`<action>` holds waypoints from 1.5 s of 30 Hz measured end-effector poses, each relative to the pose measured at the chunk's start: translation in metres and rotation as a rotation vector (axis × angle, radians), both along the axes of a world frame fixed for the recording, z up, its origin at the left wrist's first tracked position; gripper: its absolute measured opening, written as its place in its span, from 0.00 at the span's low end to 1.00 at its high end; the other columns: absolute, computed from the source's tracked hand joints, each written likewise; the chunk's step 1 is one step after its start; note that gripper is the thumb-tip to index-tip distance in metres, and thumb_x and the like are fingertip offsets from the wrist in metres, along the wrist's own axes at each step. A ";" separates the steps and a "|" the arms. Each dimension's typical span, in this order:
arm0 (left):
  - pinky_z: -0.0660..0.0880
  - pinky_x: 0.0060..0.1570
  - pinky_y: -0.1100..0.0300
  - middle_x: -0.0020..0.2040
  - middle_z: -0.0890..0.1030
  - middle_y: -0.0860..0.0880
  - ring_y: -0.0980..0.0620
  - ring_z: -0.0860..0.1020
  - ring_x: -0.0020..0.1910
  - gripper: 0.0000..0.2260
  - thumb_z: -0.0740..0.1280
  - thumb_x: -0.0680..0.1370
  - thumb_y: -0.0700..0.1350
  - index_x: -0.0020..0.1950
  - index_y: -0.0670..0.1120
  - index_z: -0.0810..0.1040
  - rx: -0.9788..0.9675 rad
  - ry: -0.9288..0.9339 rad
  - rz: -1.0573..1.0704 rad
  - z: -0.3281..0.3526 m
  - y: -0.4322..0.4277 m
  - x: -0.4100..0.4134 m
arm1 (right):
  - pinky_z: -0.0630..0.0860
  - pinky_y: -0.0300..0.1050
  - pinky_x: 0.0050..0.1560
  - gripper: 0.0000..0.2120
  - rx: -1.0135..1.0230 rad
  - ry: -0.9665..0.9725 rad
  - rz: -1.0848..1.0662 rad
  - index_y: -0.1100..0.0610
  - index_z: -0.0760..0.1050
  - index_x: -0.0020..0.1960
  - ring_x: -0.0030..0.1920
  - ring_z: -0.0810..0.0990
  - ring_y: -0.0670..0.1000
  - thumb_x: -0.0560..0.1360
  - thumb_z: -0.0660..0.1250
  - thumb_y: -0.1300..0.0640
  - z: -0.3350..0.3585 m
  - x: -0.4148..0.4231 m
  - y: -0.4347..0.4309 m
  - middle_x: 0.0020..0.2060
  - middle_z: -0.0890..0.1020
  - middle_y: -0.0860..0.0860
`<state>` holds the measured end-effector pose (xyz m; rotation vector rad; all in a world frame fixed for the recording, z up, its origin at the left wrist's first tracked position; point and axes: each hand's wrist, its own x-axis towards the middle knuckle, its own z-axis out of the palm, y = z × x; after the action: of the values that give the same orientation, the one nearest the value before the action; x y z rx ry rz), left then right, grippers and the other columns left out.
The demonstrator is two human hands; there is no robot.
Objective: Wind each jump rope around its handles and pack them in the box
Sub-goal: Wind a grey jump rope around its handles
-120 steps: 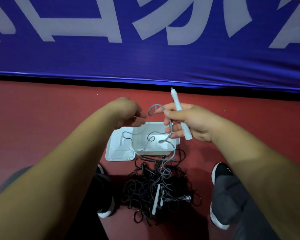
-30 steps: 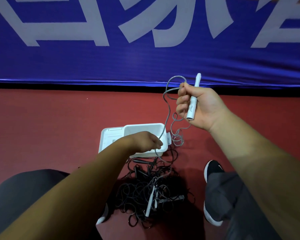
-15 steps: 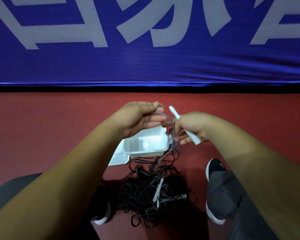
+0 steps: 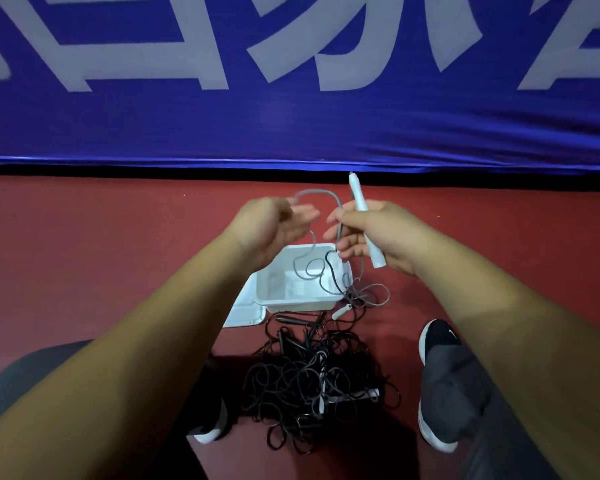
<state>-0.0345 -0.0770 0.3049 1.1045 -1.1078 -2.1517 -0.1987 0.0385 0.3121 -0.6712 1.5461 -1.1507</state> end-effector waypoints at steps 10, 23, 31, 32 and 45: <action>0.75 0.70 0.53 0.58 0.87 0.53 0.52 0.82 0.63 0.10 0.69 0.81 0.41 0.60 0.50 0.85 -0.569 -0.519 -0.796 -0.039 0.038 0.004 | 0.85 0.47 0.39 0.07 -0.180 -0.414 -0.250 0.61 0.76 0.53 0.33 0.83 0.49 0.87 0.63 0.59 0.022 -0.006 -0.006 0.39 0.87 0.55; 0.74 0.39 0.63 0.50 0.88 0.52 0.56 0.82 0.42 0.09 0.64 0.83 0.39 0.57 0.44 0.84 -0.518 -0.728 -1.024 -0.038 0.035 0.013 | 0.86 0.47 0.42 0.06 -0.253 -0.376 -0.552 0.60 0.76 0.56 0.40 0.87 0.51 0.87 0.62 0.58 0.012 -0.044 -0.006 0.48 0.87 0.59; 0.80 0.43 0.55 0.44 0.86 0.46 0.42 0.85 0.45 0.10 0.59 0.86 0.37 0.61 0.38 0.78 -0.235 -0.430 -0.638 -0.020 0.025 0.002 | 0.84 0.55 0.58 0.15 0.364 0.148 -0.083 0.54 0.78 0.70 0.55 0.86 0.60 0.85 0.64 0.58 -0.011 -0.027 0.007 0.57 0.80 0.54; 0.80 0.40 0.57 0.42 0.85 0.47 0.42 0.85 0.43 0.09 0.58 0.86 0.37 0.60 0.37 0.78 -0.205 -0.391 -0.585 -0.017 0.024 0.001 | 0.83 0.56 0.61 0.15 0.376 0.187 -0.034 0.53 0.78 0.70 0.57 0.85 0.60 0.85 0.64 0.58 -0.011 -0.025 0.008 0.59 0.81 0.54; 0.83 0.40 0.55 0.52 0.86 0.44 0.45 0.88 0.48 0.08 0.56 0.87 0.41 0.63 0.42 0.72 0.202 -0.188 -0.230 -0.009 0.009 0.000 | 0.84 0.50 0.43 0.22 0.284 0.126 0.318 0.62 0.82 0.60 0.41 0.83 0.52 0.82 0.70 0.42 -0.010 0.000 0.017 0.45 0.84 0.56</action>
<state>-0.0341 -0.0675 0.2960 1.3507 -1.1684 -2.4210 -0.1983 0.0560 0.3025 -0.7731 1.6000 -0.6484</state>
